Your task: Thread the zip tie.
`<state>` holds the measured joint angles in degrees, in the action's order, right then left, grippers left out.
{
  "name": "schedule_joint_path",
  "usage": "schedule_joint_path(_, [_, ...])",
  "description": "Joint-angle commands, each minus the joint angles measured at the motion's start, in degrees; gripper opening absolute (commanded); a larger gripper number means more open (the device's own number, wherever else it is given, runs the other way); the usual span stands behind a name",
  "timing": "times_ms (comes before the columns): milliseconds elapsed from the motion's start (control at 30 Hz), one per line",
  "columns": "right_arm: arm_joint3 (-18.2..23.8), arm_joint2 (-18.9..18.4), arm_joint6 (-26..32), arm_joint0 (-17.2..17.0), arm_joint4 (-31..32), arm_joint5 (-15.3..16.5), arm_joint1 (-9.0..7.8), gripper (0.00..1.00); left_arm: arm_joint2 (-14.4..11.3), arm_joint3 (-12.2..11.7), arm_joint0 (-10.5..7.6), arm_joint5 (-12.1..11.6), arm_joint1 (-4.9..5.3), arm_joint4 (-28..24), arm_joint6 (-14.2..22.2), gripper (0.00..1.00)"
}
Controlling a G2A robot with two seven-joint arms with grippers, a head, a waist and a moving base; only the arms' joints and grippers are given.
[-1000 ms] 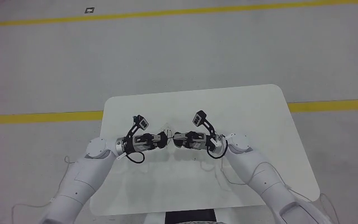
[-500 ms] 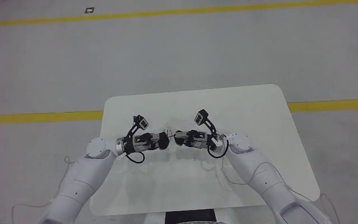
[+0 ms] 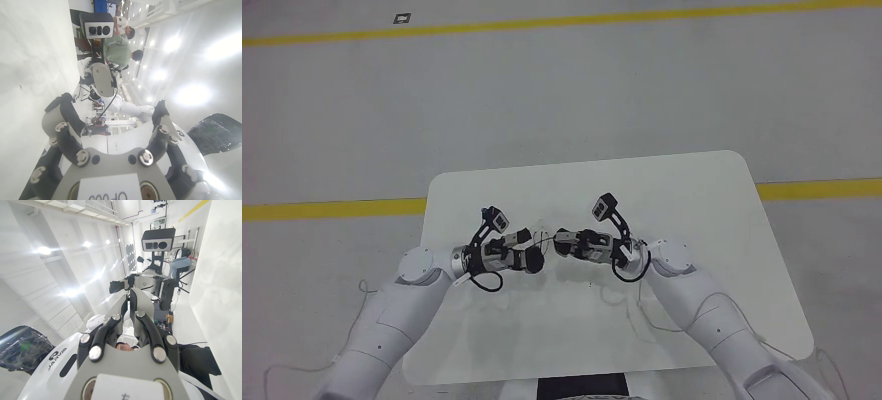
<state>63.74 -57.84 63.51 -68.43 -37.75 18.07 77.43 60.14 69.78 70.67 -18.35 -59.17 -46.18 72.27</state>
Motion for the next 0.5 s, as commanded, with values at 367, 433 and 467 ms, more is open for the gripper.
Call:
schedule_joint_path(367, [1.17,0.82,-1.11,-0.96,-1.05,-0.14,0.21,0.00,-1.15,-0.30,-0.44,0.91,-0.20,-0.17,1.48,1.00])
schedule_joint_path(433, [1.17,0.82,-1.11,-0.96,-1.05,-0.14,0.21,0.00,-1.15,-0.30,-0.44,0.91,-0.20,-0.17,1.48,1.00])
schedule_joint_path(467, [1.27,0.82,-1.44,-1.03,-0.98,-0.19,0.21,0.00,-1.15,-0.30,-0.44,0.91,-0.20,-0.17,1.48,1.00])
